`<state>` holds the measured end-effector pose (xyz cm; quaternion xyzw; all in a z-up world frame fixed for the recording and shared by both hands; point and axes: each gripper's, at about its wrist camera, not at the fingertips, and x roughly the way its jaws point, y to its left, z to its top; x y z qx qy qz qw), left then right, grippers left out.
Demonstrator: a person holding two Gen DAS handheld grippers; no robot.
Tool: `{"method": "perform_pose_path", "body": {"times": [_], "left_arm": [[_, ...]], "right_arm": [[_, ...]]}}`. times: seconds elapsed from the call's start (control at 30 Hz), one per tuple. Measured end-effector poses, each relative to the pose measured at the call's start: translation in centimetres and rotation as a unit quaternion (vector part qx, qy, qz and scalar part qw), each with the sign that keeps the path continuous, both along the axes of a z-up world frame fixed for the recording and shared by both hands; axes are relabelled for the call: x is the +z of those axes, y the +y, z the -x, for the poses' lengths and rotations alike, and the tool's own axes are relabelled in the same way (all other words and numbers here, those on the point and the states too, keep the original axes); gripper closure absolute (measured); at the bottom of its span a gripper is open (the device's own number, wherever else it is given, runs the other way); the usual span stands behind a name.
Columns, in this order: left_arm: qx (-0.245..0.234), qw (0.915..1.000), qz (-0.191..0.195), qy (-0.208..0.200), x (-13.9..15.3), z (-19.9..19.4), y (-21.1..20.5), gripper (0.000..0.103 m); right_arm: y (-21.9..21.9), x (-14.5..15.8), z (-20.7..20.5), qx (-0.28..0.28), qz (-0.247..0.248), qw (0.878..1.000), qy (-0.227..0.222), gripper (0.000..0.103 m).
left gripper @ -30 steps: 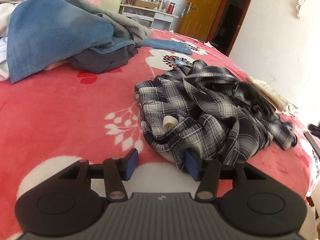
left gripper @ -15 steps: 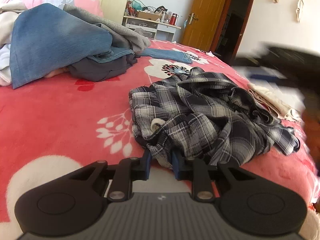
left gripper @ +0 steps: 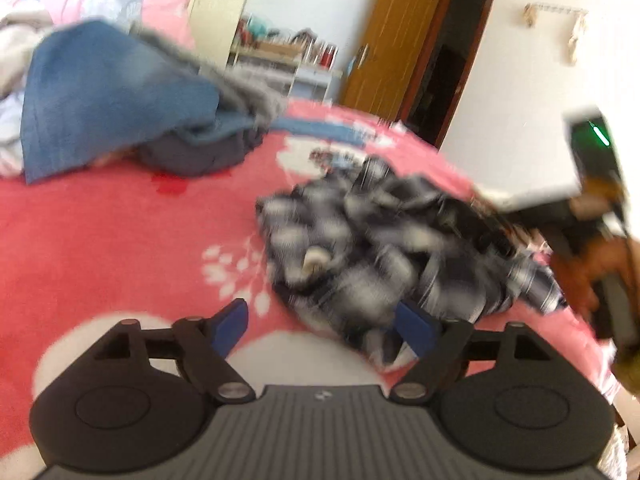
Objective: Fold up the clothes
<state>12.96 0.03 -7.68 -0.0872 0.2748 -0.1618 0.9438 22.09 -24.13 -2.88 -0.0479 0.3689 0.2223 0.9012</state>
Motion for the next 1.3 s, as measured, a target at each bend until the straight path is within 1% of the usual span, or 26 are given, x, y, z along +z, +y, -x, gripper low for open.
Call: {"method": "perform_pose_path", "body": {"times": [0.07, 0.13, 0.23, 0.33, 0.4, 0.43, 0.47, 0.5, 0.53, 0.57, 0.6, 0.63, 0.67, 0.7, 0.73, 0.77, 0.8, 0.83, 0.87, 0.9, 0.97, 1.03, 1.1, 1.2, 1.27, 1.3], "left_arm": [[-0.019, 0.9995, -0.013, -0.021, 0.8, 0.0, -0.8, 0.021], [-0.048, 0.9976, -0.036, -0.036, 1.2, -0.4, -2.2, 0.018], [-0.089, 0.9928, -0.073, -0.033, 1.3, -2.1, -4.8, 0.018], [-0.106, 0.9905, -0.087, -0.015, 1.0, -4.2, -6.8, 0.019], [-0.111, 0.9897, -0.09, -0.003, 0.8, -5.4, -7.9, 0.026], [-0.113, 0.9897, -0.087, 0.003, 0.7, -5.8, -8.1, 0.033], [-0.113, 0.99, -0.085, 0.009, 0.5, -6.1, -8.3, 0.041], [-0.111, 0.9902, -0.085, 0.011, 0.4, -6.3, -8.5, 0.045], [-0.107, 0.9902, -0.089, 0.008, 0.3, -6.1, -8.6, 0.052], [-0.106, 0.9897, -0.096, 0.002, 0.2, -5.9, -8.6, 0.06], [-0.108, 0.9887, -0.104, -0.005, 0.2, -5.6, -8.8, 0.063], [-0.107, 0.9879, -0.111, -0.013, 0.2, -5.3, -8.8, 0.067], [-0.106, 0.9872, -0.117, -0.022, 0.3, -4.9, -8.8, 0.071], [-0.104, 0.9863, -0.124, -0.031, 0.4, -4.5, -8.8, 0.075], [-0.103, 0.9853, -0.13, -0.04, 0.5, -4.1, -8.8, 0.083], [-0.101, 0.9843, -0.137, -0.048, 0.6, -3.7, -8.8, 0.087], [-0.102, 0.9833, -0.14, -0.056, 0.8, -3.3, -8.7, 0.088], [-0.105, 0.9825, -0.14, -0.063, 0.9, -2.8, -8.5, 0.09], [-0.109, 0.9819, -0.138, -0.071, 1.1, -2.3, -8.4, 0.092], [-0.115, 0.9814, -0.133, -0.077, 1.3, -1.9, -8.3, 0.093], [-0.131, 0.9803, -0.122, -0.084, 1.5, -0.8, -8.1, 0.094], [-0.143, 0.9799, -0.116, -0.078, 1.2, 0.2, -8.0, 0.094], [-0.154, 0.9793, -0.11, -0.072, 0.9, 1.2, -7.8, 0.094], [-0.171, 0.978, -0.101, -0.064, 0.5, 2.7, -7.6, 0.095], [-0.182, 0.977, -0.095, -0.058, 0.2, 3.7, -7.5, 0.095], [-0.187, 0.9764, -0.092, -0.055, 0.0, 4.3, -7.4, 0.094]], "right_arm": [[-2.1, 0.4, 2.7, -0.013, -0.017, 1.0, 0.004, 0.103], [-4.4, 0.6, 5.3, -0.029, -0.04, 0.999, 0.007, 0.103], [-7.2, 0.4, 9.3, -0.058, -0.061, 0.996, 0.0, 0.103], [-8.6, 0.6, 10.1, -0.079, -0.06, 0.995, -0.031, 0.099], [-8.5, 1.3, 9.5, -0.077, -0.043, 0.994, -0.057, 0.098], [-8.0, 1.7, 8.8, -0.066, -0.033, 0.995, -0.074, 0.087], [-7.3, 1.9, 7.4, -0.051, -0.022, 0.994, -0.093, 0.067], [-6.4, 2.0, 6.0, -0.032, -0.008, 0.993, -0.114, 0.055], [-5.3, 2.0, 4.6, -0.011, 0.013, 0.99, -0.141, 0.037], [-4.3, 1.9, 3.2, 0.007, 0.037, 0.986, -0.165, 0.028], [-3.2, 1.5, 1.6, 0.02, 0.064, 0.981, -0.18, 0.024], [-2.1, 1.0, -0.2, 0.032, 0.093, 0.977, -0.192, 0.017], [-1.1, 0.3, -2.1, 0.04, 0.12, 0.973, -0.195, 0.016], [-0.3, -0.6, -4.0, 0.044, 0.141, 0.971, -0.187, 0.016], [0.4, -1.4, -5.8, 0.048, 0.157, 0.971, -0.174, 0.016], [0.8, -2.3, -7.5, 0.052, 0.167, 0.973, -0.151, 0.021], [0.8, -2.8, -8.6, 0.051, 0.163, 0.977, -0.124, 0.03], [0.6, -3.2, -9.5, 0.049, 0.151, 0.982, -0.1, 0.065], [0.0, -3.0, -9.6, 0.036, 0.128, 0.987, -0.091, 0.085], [-1.0, -2.4, -9.1, 0.016, 0.097, 0.991, -0.093, 0.088], [-3.6, -0.4, -5.8, -0.01, 0.03, 0.993, -0.114, 0.091], [-6.4, 1.8, -2.0, -0.033, -0.039, 0.989, -0.138, 0.091], [-9.1, 3.5, 2.2, -0.055, -0.099, 0.981, -0.16, 0.091], [-12.7, 4.1, 9.4, -0.092, -0.147, 0.968, -0.182, 0.091], [-14.6, 2.9, 13.6, -0.129, -0.152, 0.964, -0.178, 0.091], [-15.3, 1.6, 15.3, -0.153, -0.15, 0.963, -0.163, 0.091]]}}
